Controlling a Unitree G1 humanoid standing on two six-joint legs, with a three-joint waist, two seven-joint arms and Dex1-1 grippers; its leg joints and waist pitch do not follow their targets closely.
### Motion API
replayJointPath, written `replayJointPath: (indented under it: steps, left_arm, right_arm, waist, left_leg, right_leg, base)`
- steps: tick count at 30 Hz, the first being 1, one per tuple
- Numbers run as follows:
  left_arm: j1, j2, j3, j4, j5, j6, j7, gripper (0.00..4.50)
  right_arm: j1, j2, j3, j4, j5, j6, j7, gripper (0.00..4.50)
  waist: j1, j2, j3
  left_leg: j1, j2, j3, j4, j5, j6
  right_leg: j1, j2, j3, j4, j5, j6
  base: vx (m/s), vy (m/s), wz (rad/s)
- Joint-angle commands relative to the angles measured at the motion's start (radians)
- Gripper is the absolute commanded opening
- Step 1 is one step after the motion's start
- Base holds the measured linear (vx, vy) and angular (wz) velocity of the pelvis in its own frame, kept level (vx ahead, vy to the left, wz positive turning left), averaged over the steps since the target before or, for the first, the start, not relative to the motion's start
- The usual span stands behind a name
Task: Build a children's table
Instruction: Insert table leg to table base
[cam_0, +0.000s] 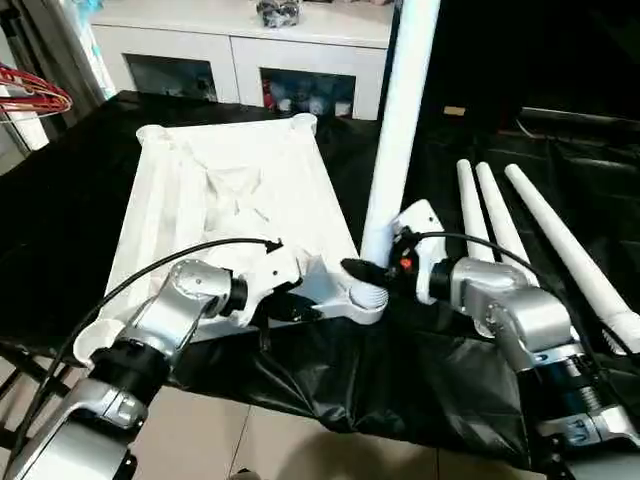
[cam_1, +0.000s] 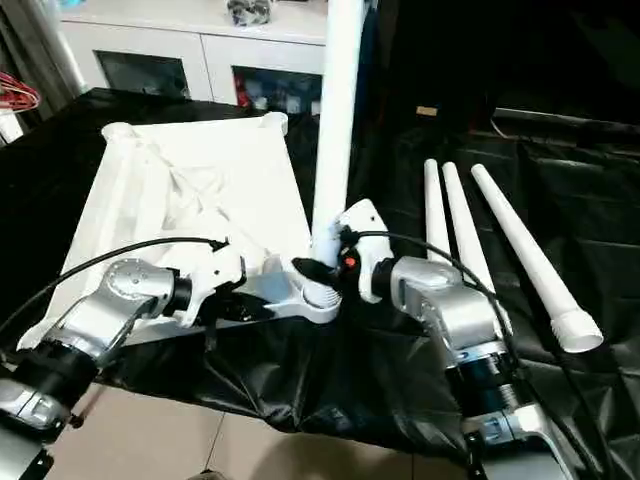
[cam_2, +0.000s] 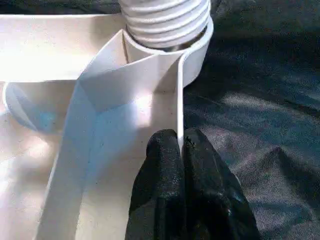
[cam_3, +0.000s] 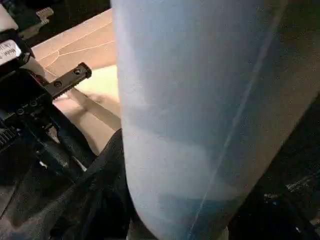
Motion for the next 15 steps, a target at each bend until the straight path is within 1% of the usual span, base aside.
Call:
replayJointPath:
  steps: [1, 3, 4, 6, 7, 8, 9, 10, 11, 12, 13, 15]
  left_arm:
    - [-0.005, -0.005, 0.031, -0.021, -0.028, -0.013, -0.019, 0.0]
    - [-0.003, -0.01, 0.035, -0.029, -0.03, -0.009, -0.015, 0.0]
    - [-0.002, -0.012, 0.037, -0.037, -0.031, -0.002, -0.013, 0.0]
    - [-0.001, -0.016, 0.043, -0.044, -0.035, 0.011, -0.007, 0.0]
    - [-0.001, -0.016, 0.044, -0.045, -0.035, 0.012, -0.005, 0.0]
    - [-0.001, -0.016, 0.044, -0.045, -0.035, 0.012, -0.005, 0.0]
    - [-0.001, -0.015, 0.047, -0.043, -0.037, 0.011, -0.001, 0.0]
    - [0.0, -0.016, 0.049, -0.042, -0.038, 0.01, 0.002, 0.0]
    - [0.001, -0.017, 0.051, -0.042, -0.04, 0.009, 0.004, 0.0]
    - [0.002, -0.021, 0.059, -0.044, -0.048, 0.013, 0.006, 0.0]
    - [0.002, -0.022, 0.061, -0.045, -0.051, 0.015, 0.007, 0.0]
    - [0.004, -0.027, 0.071, -0.051, -0.062, 0.02, 0.007, 0.0]
  right_arm:
    - [-0.017, 0.009, -0.015, 0.035, -0.009, -0.02, -0.009, 1.93]
    - [-0.018, 0.017, -0.02, 0.051, -0.006, -0.023, -0.01, 1.93]
    - [-0.018, 0.018, -0.018, 0.055, -0.007, -0.024, -0.01, 1.93]
    - [-0.014, 0.022, -0.018, 0.061, -0.002, -0.021, -0.005, 1.93]
    - [-0.013, 0.023, -0.017, 0.064, -0.003, -0.022, -0.004, 1.93]
    - [-0.013, 0.023, -0.017, 0.064, -0.003, -0.022, -0.004, 1.93]
    - [-0.008, 0.025, -0.016, 0.082, -0.01, -0.035, 0.0, 1.93]
    - [-0.006, 0.026, -0.016, 0.092, -0.014, -0.043, 0.001, 1.93]
    - [-0.004, 0.026, -0.017, 0.098, -0.015, -0.048, 0.001, 1.93]
    - [0.002, 0.029, -0.025, 0.107, -0.013, -0.056, 0.001, 1.93]
    - [0.004, 0.03, -0.028, 0.11, -0.012, -0.058, 0.001, 1.93]
    - [0.012, 0.037, -0.046, 0.124, -0.005, -0.076, -0.003, 1.93]
  waist:
    - [-0.002, 0.001, -0.075]
    - [-0.002, -0.001, -0.074]
    - [-0.003, -0.007, -0.074]
    - [-0.002, -0.004, -0.072]
    - [-0.002, -0.008, -0.072]
    - [-0.001, -0.007, -0.072]
    - [0.0, -0.009, -0.073]
    - [-0.001, -0.008, -0.073]
    - [-0.001, -0.009, -0.072]
    - [-0.002, -0.011, -0.072]
    - [-0.001, -0.009, -0.072]
    - [-0.002, -0.01, -0.071]
  left_leg:
    - [0.011, 0.035, -0.009, -0.065, -0.153, -0.004]
    - [0.011, 0.035, -0.009, -0.067, -0.156, -0.006]
    - [0.01, 0.036, -0.009, -0.068, -0.155, -0.005]
    - [0.011, 0.035, -0.009, -0.067, -0.157, -0.004]
    - [0.011, 0.035, -0.008, -0.067, -0.155, -0.001]
    - [0.011, 0.035, -0.008, -0.067, -0.153, -0.001]
    - [0.01, 0.036, -0.008, -0.067, -0.145, 0.002]
    - [0.009, 0.036, -0.008, -0.067, -0.144, 0.002]
    - [0.009, 0.035, -0.008, -0.067, -0.146, 0.003]
    - [0.009, 0.035, -0.007, -0.067, -0.148, 0.004]
    - [0.01, 0.035, -0.008, -0.067, -0.149, 0.005]
    - [0.009, 0.036, -0.008, -0.068, -0.148, 0.006]
  right_leg:
    - [0.049, -0.081, 0.055, -0.078, -0.066, -0.218]
    - [0.049, -0.081, 0.055, -0.078, -0.071, -0.218]
    - [0.05, -0.082, 0.055, -0.078, -0.074, -0.219]
    - [0.049, -0.082, 0.055, -0.079, -0.087, -0.218]
    - [0.049, -0.083, 0.056, -0.079, -0.095, -0.214]
    - [0.049, -0.083, 0.056, -0.08, -0.097, -0.213]
    - [0.05, -0.084, 0.056, -0.079, -0.093, -0.211]
    - [0.049, -0.084, 0.056, -0.079, -0.093, -0.211]
    - [0.049, -0.084, 0.056, -0.08, -0.096, -0.21]
    - [0.048, -0.084, 0.056, -0.08, -0.101, -0.209]
    - [0.048, -0.084, 0.055, -0.081, -0.11, -0.209]
    - [0.048, -0.084, 0.055, -0.08, -0.111, -0.208]
  base:
    - [0.0, 0.0, 0.0]
    - [0.0, 0.0, 0.0]
    - [0.0, 0.0, 0.0]
    - [0.0, 0.0, 0.0]
    - [0.0, 0.0, 0.0]
    - [0.0, 0.0, 0.0]
    - [0.0, 0.0, 0.0]
    - [0.0, 0.0, 0.0]
    - [0.0, 0.0, 0.0]
    - [0.0, 0.0, 0.0]
    - [0.0, 0.0, 0.0]
    - [0.0, 0.0, 0.0]
